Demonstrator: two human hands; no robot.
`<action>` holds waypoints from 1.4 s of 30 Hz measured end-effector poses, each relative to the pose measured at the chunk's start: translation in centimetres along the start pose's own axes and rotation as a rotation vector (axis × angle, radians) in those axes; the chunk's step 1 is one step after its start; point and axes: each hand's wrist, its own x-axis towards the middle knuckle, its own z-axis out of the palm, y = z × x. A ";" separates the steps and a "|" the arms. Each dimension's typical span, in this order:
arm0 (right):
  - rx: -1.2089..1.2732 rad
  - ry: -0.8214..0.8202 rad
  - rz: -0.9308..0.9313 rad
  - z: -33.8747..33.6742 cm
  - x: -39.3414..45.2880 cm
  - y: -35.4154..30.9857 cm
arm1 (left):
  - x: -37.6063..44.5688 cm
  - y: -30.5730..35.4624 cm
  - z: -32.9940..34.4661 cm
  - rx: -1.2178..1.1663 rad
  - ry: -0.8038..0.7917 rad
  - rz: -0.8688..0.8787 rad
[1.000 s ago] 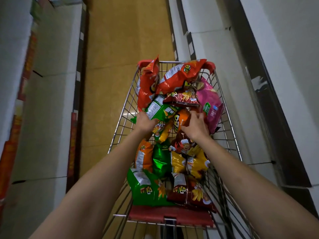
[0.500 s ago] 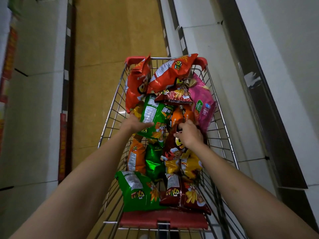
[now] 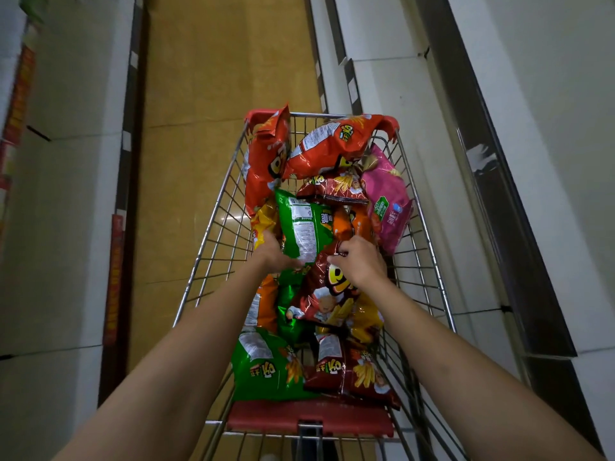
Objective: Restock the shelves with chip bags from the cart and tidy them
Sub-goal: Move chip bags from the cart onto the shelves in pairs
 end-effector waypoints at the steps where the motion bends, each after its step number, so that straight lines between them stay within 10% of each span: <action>1: -0.019 -0.015 0.006 0.0 0.0 0.1 | -0.4 0.0 0.3 0.002 -0.020 0.030; 6: -0.019 -0.075 0.015 0.1 -0.1 0.7 | -2.1 0.2 0.6 0.134 0.046 0.233; 14: 0.001 -0.057 -0.012 -0.2 -0.2 0.2 | -3.0 0.7 1.0 1.211 0.165 0.614; 24: 0.046 0.005 0.002 -1.2 -0.2 2.2 | -3.6 2.6 0.3 1.359 0.360 0.635; 33: -0.100 0.071 -0.003 -2.4 -1.1 -0.9 | -5.7 3.7 -5.6 0.545 -0.021 0.431; 42: 0.132 0.023 0.001 -0.5 -1.1 -0.1 | -6.4 1.4 -8.3 -0.181 -0.037 0.308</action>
